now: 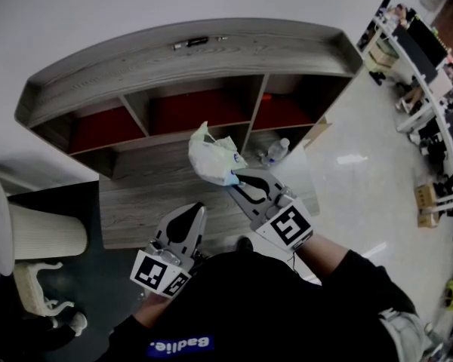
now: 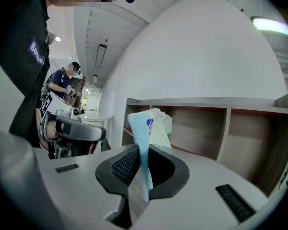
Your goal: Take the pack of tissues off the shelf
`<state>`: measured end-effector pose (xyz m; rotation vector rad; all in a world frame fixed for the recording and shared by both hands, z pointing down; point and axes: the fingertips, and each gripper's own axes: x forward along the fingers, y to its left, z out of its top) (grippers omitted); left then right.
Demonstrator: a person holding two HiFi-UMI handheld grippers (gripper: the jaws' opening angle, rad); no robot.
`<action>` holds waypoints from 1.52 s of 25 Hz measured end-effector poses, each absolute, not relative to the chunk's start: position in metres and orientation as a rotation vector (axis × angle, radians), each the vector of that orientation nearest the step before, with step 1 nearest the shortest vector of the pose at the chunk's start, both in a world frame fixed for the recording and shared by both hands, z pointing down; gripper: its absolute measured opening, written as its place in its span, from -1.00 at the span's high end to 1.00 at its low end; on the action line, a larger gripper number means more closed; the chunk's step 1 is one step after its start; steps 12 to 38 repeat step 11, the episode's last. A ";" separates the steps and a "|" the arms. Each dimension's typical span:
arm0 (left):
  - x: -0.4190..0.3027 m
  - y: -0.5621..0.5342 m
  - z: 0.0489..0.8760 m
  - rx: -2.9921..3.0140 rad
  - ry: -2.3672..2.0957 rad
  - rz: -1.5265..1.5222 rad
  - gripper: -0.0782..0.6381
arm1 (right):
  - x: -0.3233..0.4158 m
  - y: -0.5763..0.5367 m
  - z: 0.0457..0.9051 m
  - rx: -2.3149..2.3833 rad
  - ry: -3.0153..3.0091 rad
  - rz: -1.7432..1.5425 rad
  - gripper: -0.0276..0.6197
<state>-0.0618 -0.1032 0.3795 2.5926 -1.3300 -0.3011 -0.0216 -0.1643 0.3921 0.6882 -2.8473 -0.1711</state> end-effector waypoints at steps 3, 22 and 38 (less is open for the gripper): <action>-0.062 -0.102 0.380 2.592 -1.331 -0.300 0.78 | -0.022 -0.162 0.391 0.684 -2.851 -0.174 0.73; -0.061 -0.100 0.379 2.590 -1.332 -0.296 0.78 | -0.022 -0.158 0.390 0.678 -2.854 -0.168 0.73; -0.061 -0.100 0.379 2.590 -1.332 -0.296 0.78 | -0.022 -0.158 0.390 0.678 -2.854 -0.168 0.73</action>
